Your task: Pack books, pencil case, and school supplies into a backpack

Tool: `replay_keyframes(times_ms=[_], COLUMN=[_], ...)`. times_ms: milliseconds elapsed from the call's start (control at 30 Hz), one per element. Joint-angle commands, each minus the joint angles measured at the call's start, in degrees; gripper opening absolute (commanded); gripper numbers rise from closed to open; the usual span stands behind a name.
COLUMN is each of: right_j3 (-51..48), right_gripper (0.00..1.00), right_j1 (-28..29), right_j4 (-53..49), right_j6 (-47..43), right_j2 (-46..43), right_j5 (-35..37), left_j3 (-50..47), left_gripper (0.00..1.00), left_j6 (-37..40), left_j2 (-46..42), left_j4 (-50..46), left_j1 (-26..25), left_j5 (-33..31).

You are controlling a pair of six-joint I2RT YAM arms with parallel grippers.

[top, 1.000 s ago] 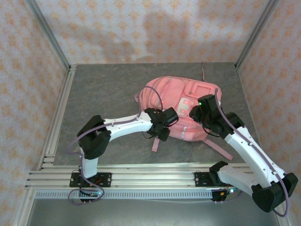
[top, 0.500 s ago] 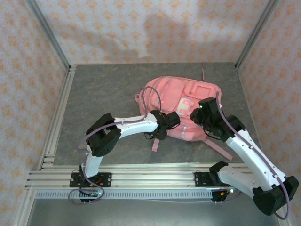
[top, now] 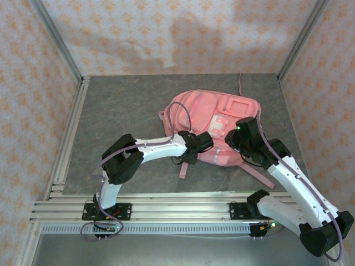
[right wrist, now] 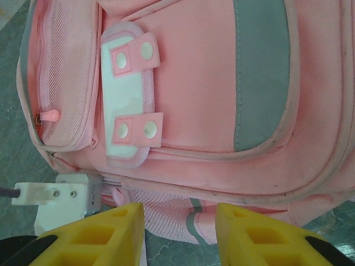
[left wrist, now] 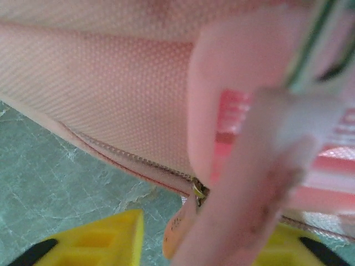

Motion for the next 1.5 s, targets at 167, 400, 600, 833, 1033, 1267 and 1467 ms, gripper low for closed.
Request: replay_keyframes(times_ms=[167, 400, 600, 833, 1033, 1267, 1467], right_j3=[-1.2, -1.9, -3.6, -7.8, -12.4, -13.3, -12.5], right_gripper=[0.37, 0.23, 0.29, 0.58, 0.62, 0.40, 0.18], right_j1=[-0.4, -0.3, 0.8, 3.9, 4.0, 2.6, -2.9], right_j4=[-0.9, -1.2, -3.1, -3.4, -0.9, 2.9, 3.6], right_j6=[0.0, -0.7, -2.4, -1.5, 6.1, 10.6, 6.9], right_j2=[-1.5, -2.8, -3.0, 0.7, 3.3, 7.2, 9.7], right_j5=[-0.3, -4.3, -8.6, -11.3, -1.4, 11.2, 14.1], left_j3=[-1.1, -1.2, -4.8, -6.5, -5.2, -6.9, -8.6], left_gripper=[0.34, 0.01, 0.00, 0.00, 0.00, 0.00, 0.00], left_j6=[2.8, 2.8, 4.8, 5.3, 6.1, 6.2, 5.4], left_j2=[0.1, 0.6, -5.2, -9.2, -8.8, -9.6, -9.8], left_j4=[3.2, 2.8, 5.1, 8.3, 7.8, 7.3, 7.6], left_j1=[0.0, 1.5, 3.4, 3.3, 3.3, 3.4, 4.6], left_j5=[1.2, -0.6, 1.9, 6.8, 7.9, 6.4, 6.9])
